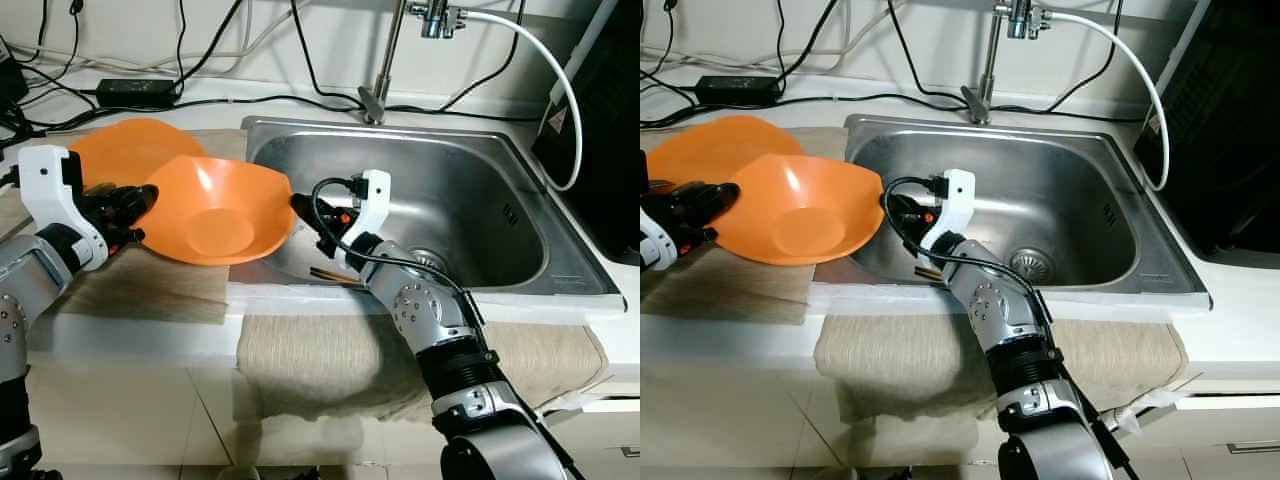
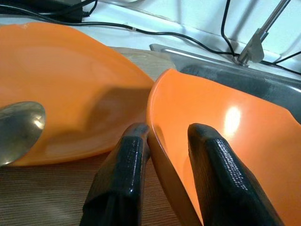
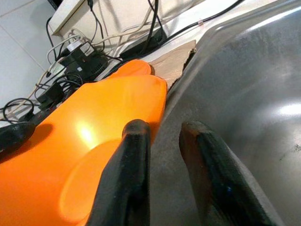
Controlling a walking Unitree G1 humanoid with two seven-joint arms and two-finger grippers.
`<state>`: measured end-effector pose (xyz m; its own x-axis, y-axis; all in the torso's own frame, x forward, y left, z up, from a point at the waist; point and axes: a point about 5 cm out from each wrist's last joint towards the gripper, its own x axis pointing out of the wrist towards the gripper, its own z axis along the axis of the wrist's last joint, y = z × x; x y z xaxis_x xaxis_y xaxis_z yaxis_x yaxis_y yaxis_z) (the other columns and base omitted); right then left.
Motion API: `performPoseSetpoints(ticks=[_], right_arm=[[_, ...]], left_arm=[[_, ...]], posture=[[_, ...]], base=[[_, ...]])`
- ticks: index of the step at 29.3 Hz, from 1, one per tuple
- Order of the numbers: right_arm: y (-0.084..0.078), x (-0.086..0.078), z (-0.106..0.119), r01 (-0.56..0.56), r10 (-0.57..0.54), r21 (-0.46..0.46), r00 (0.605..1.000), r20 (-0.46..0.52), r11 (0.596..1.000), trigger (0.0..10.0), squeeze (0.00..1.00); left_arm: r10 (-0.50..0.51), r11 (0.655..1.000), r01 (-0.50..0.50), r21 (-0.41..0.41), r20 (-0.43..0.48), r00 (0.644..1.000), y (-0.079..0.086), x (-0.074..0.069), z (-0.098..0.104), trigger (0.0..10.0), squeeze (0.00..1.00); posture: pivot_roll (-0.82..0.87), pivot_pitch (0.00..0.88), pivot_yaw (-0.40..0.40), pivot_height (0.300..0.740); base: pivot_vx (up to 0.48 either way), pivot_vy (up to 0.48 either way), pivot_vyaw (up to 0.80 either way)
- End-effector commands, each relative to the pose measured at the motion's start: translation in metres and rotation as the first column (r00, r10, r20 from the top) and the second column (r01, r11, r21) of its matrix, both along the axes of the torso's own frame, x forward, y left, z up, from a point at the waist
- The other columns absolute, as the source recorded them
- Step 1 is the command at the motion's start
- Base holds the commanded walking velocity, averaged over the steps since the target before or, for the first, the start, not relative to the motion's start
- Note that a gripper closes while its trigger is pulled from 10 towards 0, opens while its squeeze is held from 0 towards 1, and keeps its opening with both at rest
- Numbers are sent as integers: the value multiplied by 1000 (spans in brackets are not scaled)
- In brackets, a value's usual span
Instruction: Kitchen organization
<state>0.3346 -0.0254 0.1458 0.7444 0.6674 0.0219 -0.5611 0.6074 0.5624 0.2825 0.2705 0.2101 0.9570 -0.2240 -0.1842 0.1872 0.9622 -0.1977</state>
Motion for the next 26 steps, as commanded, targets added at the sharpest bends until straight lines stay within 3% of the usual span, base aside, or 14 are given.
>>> performPoseSetpoints(ticks=[1, 7, 10, 15, 26], right_arm=[[18, -4, -2, -53, 53, -2, 998, -37, 999, 10000, 1000], [19, -5, -3, -64, 65, 32, 996, -59, 997, 10000, 1000], [21, -6, 1, -77, 92, 140, 990, -108, 987, 10000, 1000], [28, -6, 6, -101, 127, 202, 985, -116, 974, 10000, 1000], [42, -5, 15, -125, 167, 278, 977, -132, 953, 10000, 1000]], left_arm=[[-44, 999, 44, -14, -34, 998, -10, 1, -7, 0, 733], [-44, 999, 44, -13, -36, 998, -10, 0, -7, 0, 733], [-45, 999, 44, -15, -38, 998, -10, 0, -8, 0, 737], [-48, 999, 47, -19, -39, 998, -11, 0, -9, 0, 737], [-52, 998, 51, -29, -45, 998, -13, 0, -12, 0, 737]], posture=[[216, 0, -59, 740], [217, 1, -60, 740], [216, 3, -60, 740], [219, 5, -60, 740], [224, 7, -63, 740]], base=[[0, 0, 0], [0, 0, 0], [0, 0, 0], [0, 0, 0], [0, 0, 0]])
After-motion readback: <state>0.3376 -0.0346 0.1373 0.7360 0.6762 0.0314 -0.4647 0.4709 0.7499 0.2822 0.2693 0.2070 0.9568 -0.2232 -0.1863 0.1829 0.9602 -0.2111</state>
